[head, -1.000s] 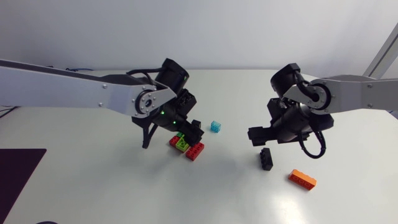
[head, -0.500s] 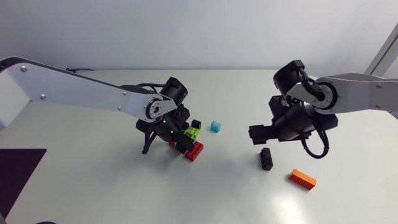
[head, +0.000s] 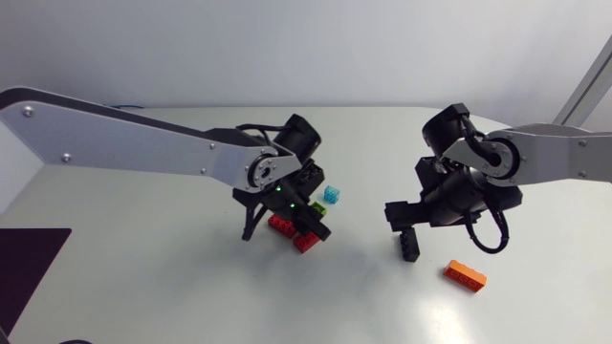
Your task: Sort duplo bricks by size, large to the right and small to the left
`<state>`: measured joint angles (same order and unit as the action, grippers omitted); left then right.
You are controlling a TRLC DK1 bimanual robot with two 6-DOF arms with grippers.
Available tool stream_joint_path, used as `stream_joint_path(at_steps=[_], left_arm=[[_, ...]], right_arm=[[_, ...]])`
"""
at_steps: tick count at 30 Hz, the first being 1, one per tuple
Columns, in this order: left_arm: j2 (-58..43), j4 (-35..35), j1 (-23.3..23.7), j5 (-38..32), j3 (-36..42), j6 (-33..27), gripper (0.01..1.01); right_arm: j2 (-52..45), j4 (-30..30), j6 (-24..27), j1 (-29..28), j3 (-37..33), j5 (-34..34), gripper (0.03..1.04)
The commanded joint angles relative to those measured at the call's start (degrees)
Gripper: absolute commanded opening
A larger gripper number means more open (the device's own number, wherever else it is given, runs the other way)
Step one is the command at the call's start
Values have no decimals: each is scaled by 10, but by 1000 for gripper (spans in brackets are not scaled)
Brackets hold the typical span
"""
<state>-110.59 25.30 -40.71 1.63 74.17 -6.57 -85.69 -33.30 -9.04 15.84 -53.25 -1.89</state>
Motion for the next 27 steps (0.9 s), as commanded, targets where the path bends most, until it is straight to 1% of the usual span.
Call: stream_joint_path(at_steps=[1, 2, 3, 4, 5, 6, 7, 9, 11, 15, 17, 19, 21, 23, 27], left_arm=[[24, 4, -39, 13, 45, -8, 351], [28, 4, -52, 14, 55, -10, 357], [29, 4, -61, 14, 67, -10, 385], [29, 5, -69, 14, 76, -10, 452], [28, 8, -77, 14, 78, -14, 672], [27, 12, -83, 14, 75, -24, 970], [27, 12, -88, 14, 66, -30, 992], [32, 12, -84, 14, 41, -42, 992], [42, 12, -62, 14, 21, -43, 992], [59, 16, 23, 14, -15, -46, 992], [72, 16, 59, 14, -39, -71, 987], [78, 16, 82, 15, -60, -91, 987], [82, 16, 85, 30, -76, -100, 987], [78, 16, 77, 30, -82, -101, 987], [55, 16, 77, 30, -83, -101, 987]], right_arm=[[16, 3, -3, -10, 18, 0, 1005], [18, 3, -2, -12, 19, 0, 1005], [20, 2, 0, -14, 19, 0, 1005], [22, 2, 0, -16, 21, 0, 1005], [23, 2, 0, -18, 23, 0, 1005], [25, 2, 0, -20, 24, 0, 1005], [26, 2, 1, -22, 24, 0, 1005], [27, 3, 1, -25, 24, 0, 1005], [27, 5, 1, -25, 24, 0, 1005], [25, 11, -1, -18, 25, 1, 1005], [25, 13, -2, -15, 28, 6, 1005], [24, 18, -3, -14, 31, 6, 1005], [21, 19, -3, -14, 31, 6, 1005], [19, 20, -4, -12, 31, 6, 1005], [22, 19, -5, -9, 32, 6, 1005]])
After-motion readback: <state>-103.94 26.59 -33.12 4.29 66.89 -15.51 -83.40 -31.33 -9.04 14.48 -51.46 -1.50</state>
